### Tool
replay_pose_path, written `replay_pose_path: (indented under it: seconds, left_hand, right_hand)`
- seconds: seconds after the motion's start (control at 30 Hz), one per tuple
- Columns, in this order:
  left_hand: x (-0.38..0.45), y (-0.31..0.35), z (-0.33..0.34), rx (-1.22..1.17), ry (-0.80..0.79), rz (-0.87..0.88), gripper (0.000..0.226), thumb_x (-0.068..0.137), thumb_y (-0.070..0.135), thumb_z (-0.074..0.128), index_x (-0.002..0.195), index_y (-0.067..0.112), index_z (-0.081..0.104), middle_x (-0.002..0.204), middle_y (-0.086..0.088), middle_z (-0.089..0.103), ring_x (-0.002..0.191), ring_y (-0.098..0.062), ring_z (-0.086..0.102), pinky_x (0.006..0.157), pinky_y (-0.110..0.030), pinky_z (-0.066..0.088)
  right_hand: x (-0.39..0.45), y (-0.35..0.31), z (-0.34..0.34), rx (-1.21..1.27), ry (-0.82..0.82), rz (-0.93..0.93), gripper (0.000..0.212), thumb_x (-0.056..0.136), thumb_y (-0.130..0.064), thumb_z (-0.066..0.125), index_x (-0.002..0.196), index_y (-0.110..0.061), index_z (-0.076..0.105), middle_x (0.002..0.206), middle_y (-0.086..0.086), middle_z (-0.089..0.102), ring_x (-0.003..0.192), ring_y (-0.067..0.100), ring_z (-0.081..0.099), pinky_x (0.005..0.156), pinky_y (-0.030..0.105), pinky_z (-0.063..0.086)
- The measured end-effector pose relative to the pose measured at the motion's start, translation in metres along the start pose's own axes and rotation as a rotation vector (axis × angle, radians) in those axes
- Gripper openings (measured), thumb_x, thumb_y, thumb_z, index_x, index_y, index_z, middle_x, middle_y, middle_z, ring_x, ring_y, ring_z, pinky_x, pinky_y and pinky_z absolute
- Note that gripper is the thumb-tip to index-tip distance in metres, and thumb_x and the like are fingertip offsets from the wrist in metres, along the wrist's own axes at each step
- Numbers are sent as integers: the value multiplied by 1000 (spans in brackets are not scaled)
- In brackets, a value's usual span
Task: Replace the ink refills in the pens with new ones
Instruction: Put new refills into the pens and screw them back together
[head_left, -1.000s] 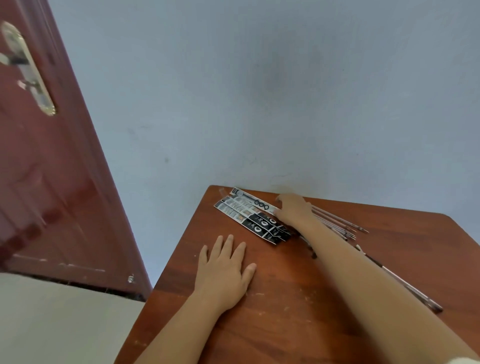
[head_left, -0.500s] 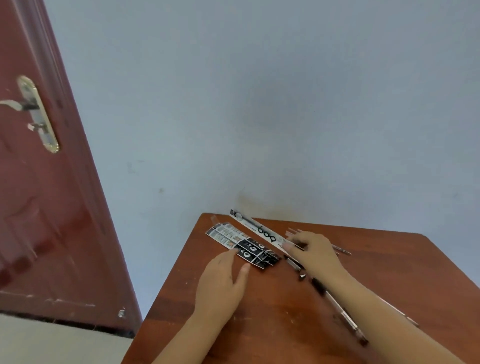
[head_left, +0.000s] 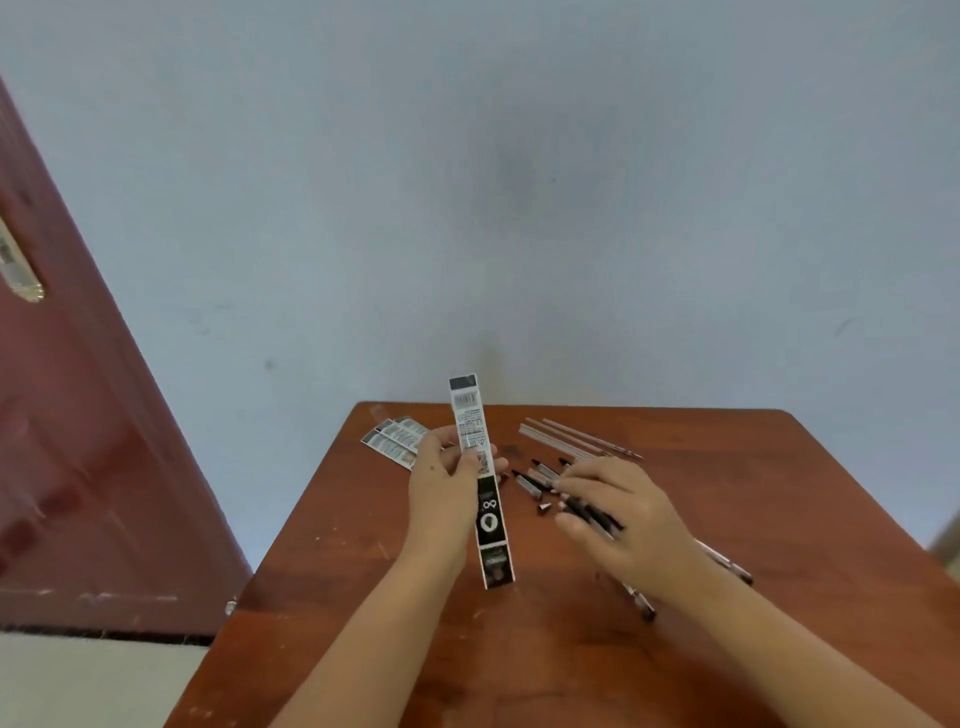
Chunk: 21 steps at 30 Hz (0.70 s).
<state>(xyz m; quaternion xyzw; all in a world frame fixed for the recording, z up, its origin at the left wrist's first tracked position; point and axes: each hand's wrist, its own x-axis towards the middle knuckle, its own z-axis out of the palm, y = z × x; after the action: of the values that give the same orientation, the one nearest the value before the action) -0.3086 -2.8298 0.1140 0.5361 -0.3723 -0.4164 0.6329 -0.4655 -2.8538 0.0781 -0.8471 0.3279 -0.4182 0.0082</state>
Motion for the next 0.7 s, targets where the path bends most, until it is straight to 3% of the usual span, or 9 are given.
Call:
replay_pose_path:
  seconds: [0.1,0.17,0.23,0.3,0.4,0.47,0.53,0.7]
  left_hand:
    - [4,-5,1,338,-187,80,20,92,5,44,95,23,54,76,7,61,60,-1,60,57,-14,45]
    - [3,-13,6,573,-318,190,24,91,6,47,103,22,60,76,11,60,61,2,56,52,-5,40]
    - [0,-23,13,732,-388,300,26,90,7,49,107,19,65,84,8,62,70,-2,53,59,-6,38]
    - [-3,-33,19,840,-392,386,26,89,12,52,112,16,63,98,1,64,85,-8,54,68,-11,37]
    - [-4,-46,23,903,-374,473,29,87,20,57,115,17,62,100,-3,64,93,-15,56,78,-20,38]
    - [-5,-51,23,910,-353,508,30,86,22,58,115,17,62,95,-3,64,90,-15,55,76,-21,37]
    - [-8,-53,22,912,-340,535,30,86,23,59,116,17,61,95,-3,63,87,-15,54,76,-23,39]
    - [-9,-57,11,907,-298,598,39,82,27,63,120,18,58,96,-1,63,82,-7,48,70,-20,39]
  right_hand:
    - [3,9,-14,73,119,149,36,80,-34,50,92,-5,69,87,4,66,89,2,51,86,11,42]
    - [1,14,-18,91,137,250,43,75,-37,52,102,-7,65,95,-4,58,90,-4,46,84,1,37]
    - [-3,19,-22,111,53,345,56,69,-44,58,117,-15,56,104,-12,48,83,-5,46,76,4,38]
    - [-7,24,-21,68,-48,391,60,69,-39,67,123,-19,50,104,-12,47,77,-9,45,69,4,34]
    - [-12,30,-15,-12,-43,335,39,74,-21,68,111,-11,60,97,2,59,68,2,48,62,7,37]
    - [-14,31,-12,-29,25,295,27,73,-10,60,99,-6,65,89,8,63,76,11,50,64,6,40]
    - [-15,33,-11,-36,76,280,25,74,-1,53,95,-2,66,87,11,64,81,9,49,70,-3,36]
    - [-18,37,-18,-6,-49,231,32,77,-16,39,80,-5,69,92,10,63,80,6,50,70,-2,39]
